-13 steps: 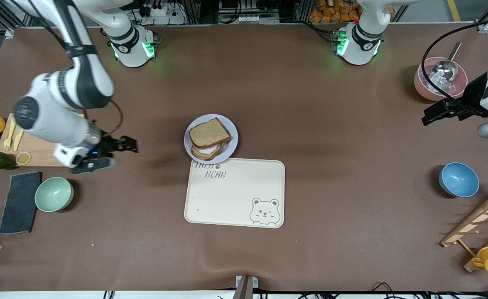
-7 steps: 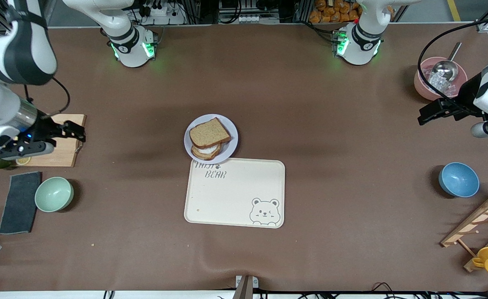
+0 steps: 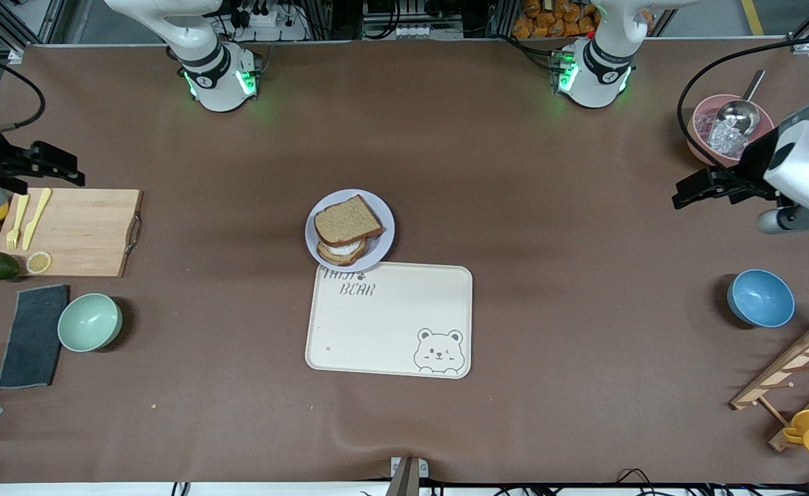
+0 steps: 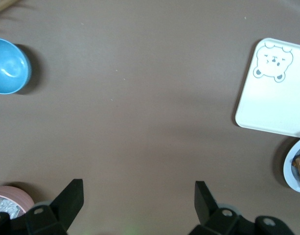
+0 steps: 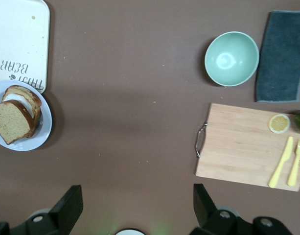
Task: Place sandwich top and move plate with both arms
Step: 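Return the right arm to rest while the left gripper reaches toward the plate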
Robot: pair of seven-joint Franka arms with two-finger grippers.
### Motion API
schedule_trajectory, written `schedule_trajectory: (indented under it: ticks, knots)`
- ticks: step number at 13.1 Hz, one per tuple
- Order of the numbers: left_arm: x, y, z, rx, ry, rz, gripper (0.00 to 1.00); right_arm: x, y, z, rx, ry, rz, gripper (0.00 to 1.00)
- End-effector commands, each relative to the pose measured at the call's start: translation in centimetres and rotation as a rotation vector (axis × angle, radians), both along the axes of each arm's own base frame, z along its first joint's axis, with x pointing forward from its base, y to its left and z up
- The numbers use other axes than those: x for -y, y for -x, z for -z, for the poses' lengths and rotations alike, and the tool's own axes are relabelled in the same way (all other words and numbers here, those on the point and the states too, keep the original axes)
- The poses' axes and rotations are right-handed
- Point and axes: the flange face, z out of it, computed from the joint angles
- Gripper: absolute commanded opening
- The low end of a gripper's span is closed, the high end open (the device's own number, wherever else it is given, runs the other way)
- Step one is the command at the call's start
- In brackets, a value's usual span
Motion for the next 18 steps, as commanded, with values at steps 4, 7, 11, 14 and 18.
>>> schedule_trajectory:
  ticks: [4,7,11,14,18]
  knots:
    - [5.1,-0.4,6.6,-0.106,0.237,0.016,1.00,0.2,0.0,-1.3,0.008,0.047,0.007,1.00]
    - [8.4,0.3,11.4,-0.098,0.328,0.065,1.00,0.5,-0.2,-1.9,0.027,0.067,0.009,1.00]
    - [12.2,1.1,19.4,-0.129,0.560,0.183,1.00,0.5,-0.1,-2.1,0.017,0.070,0.011,1.00]
    - [16.7,1.7,23.1,-0.142,0.621,0.167,1.00,0.8,0.4,-2.9,-0.002,0.066,0.021,1.00]
    - [22.3,5.9,28.1,-0.166,0.694,0.089,1.00,0.5,0.9,-3.5,-0.028,0.061,0.016,1.00]
